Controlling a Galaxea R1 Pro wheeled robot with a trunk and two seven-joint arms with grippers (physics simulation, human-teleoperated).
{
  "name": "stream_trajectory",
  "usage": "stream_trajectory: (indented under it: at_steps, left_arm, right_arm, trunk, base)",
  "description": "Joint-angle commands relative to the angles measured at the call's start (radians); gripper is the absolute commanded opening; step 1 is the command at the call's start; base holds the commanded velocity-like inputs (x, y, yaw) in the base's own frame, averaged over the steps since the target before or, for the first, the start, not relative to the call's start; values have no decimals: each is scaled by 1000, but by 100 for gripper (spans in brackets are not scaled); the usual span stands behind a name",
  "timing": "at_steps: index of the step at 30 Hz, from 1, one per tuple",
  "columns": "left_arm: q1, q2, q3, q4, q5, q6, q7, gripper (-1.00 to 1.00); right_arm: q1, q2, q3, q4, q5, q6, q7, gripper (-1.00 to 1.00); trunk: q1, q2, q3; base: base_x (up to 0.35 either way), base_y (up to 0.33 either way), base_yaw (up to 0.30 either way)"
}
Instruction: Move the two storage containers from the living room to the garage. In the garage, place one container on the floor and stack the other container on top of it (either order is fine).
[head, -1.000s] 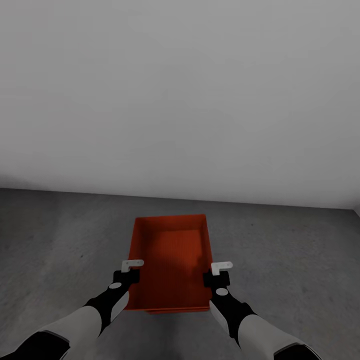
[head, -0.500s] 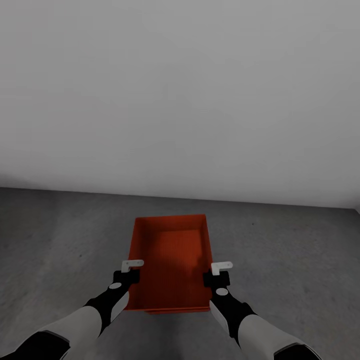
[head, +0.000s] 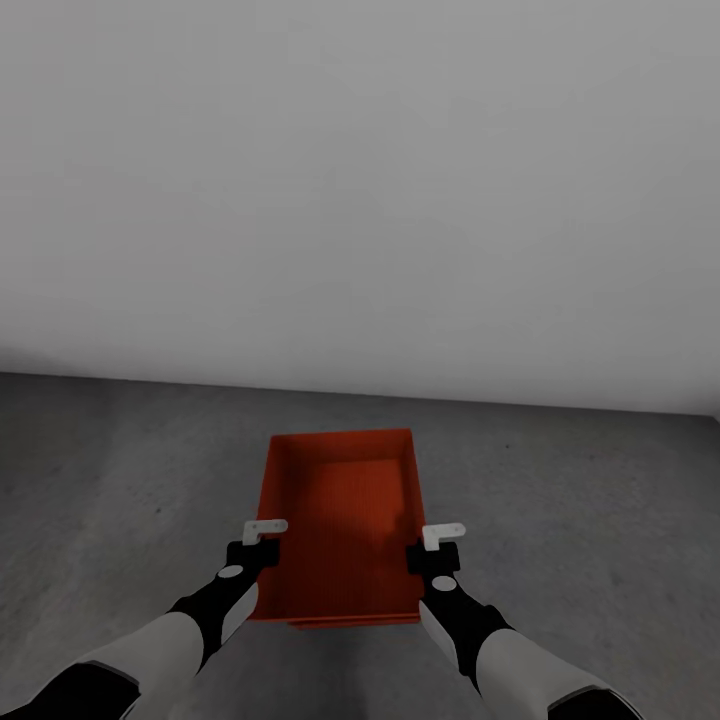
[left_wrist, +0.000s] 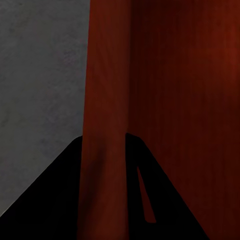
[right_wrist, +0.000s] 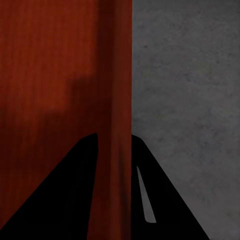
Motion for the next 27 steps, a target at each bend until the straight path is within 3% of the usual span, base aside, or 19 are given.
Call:
stream_trajectory:
  at_steps: [1,10,27]
  left_arm:
    - [-1,1,1,-3,-5,-5,6,-100]
    - [-1,0,1,-3,-5,-5,7,-100]
    - [-1,0,1,-1,-5,-5,6,-100]
  right_arm:
    - [-1,-14,-3,26,-20,-5,-5,-100]
    - [-1,-15,-3,25,-20,-4,-6,-100]
    - [-1,-16,-3,26,-20,-5,-6,-100]
  trunk:
    - [4,-8,-4]
    - [38,-71,-32]
    - [38,-71,-32]
  base:
    - [0,0,0]
    - [0,0,0]
    - [0,0,0]
